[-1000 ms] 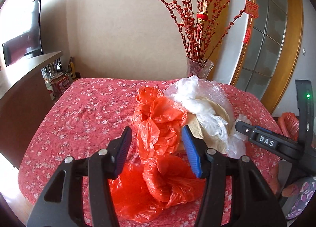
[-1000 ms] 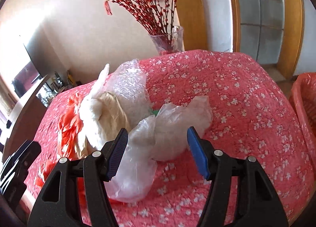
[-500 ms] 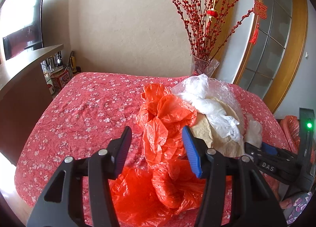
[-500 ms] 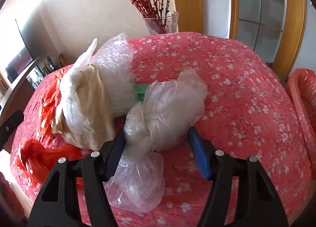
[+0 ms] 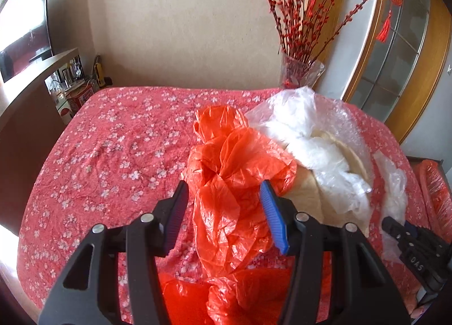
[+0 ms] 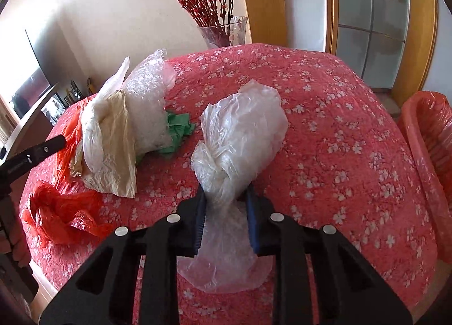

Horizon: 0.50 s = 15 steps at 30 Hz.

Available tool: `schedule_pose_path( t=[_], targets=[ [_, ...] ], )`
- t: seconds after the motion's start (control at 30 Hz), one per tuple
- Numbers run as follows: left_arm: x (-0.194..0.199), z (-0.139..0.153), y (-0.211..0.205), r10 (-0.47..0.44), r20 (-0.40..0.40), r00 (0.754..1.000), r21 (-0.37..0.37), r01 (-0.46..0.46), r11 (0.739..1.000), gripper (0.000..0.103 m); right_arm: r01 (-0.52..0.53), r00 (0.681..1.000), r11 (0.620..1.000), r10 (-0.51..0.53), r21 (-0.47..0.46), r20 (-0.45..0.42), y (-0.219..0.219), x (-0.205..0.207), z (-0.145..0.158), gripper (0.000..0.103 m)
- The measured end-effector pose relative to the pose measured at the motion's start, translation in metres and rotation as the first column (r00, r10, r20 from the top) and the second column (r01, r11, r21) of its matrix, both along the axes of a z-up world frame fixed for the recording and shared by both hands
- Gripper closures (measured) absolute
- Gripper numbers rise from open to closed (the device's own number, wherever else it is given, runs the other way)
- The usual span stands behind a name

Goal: Collect trash
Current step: 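Grasp the red bag with the left tool while the right tool grasps the clear plastic bag, then carry both held bags over the red-lined basket with both tools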

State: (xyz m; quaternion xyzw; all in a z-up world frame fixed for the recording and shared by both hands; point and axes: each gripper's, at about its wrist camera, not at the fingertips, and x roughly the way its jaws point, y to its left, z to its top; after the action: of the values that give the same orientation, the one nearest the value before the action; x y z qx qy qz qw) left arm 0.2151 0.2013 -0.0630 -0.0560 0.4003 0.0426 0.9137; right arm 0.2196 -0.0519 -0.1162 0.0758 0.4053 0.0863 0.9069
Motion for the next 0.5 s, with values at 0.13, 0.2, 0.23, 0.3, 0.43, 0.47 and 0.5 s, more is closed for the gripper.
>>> schedule_pose_path(
  t=[0.13, 0.2, 0.23, 0.3, 0.43, 0.47, 0.5],
  targets=[
    [0.001, -0.01, 0.002, 0.004, -0.038, 0.999, -0.02, -0.005, 1.0, 0.057, -0.006, 1.0, 1.0, 0.006, 0.01, -0.004, -0.002, 0.001, -0.001, 0.077],
    [0.001, -0.014, 0.004, 0.006, -0.048, 0.999, -0.038, -0.008, 0.999, 0.062, -0.008, 1.0, 1.0, 0.008, 0.01, -0.005, -0.003, 0.0, -0.001, 0.077],
    [0.001, -0.016, 0.005, 0.007, -0.052, 0.999, -0.047, -0.009, 0.999, 0.068, -0.008, 1.0, 1.0, 0.008, 0.011, -0.005, -0.003, 0.0, -0.001, 0.077],
    [0.002, -0.017, 0.007, 0.01, -0.055, 0.998, -0.06, -0.013, 0.998, 0.076, -0.009, 1.0, 1.0, 0.009, 0.013, -0.006, -0.003, -0.001, 0.0, 0.077],
    [-0.003, -0.011, 0.011, 0.005, -0.029, 1.0, -0.076, -0.007, 0.997, 0.089, -0.011, 1.0, 1.0, 0.011, 0.012, -0.004, -0.004, -0.003, 0.0, 0.077],
    [-0.004, -0.009, 0.012, 0.003, -0.022, 1.0, -0.077, -0.004, 0.997, 0.09, -0.011, 1.0, 1.0, 0.011, 0.013, -0.002, -0.005, -0.004, 0.001, 0.077],
    [-0.006, -0.006, 0.012, -0.002, -0.013, 1.0, -0.08, 0.001, 0.997, 0.09, -0.012, 1.0, 1.0, 0.012, 0.013, 0.0, -0.005, -0.005, 0.002, 0.077]
  ],
)
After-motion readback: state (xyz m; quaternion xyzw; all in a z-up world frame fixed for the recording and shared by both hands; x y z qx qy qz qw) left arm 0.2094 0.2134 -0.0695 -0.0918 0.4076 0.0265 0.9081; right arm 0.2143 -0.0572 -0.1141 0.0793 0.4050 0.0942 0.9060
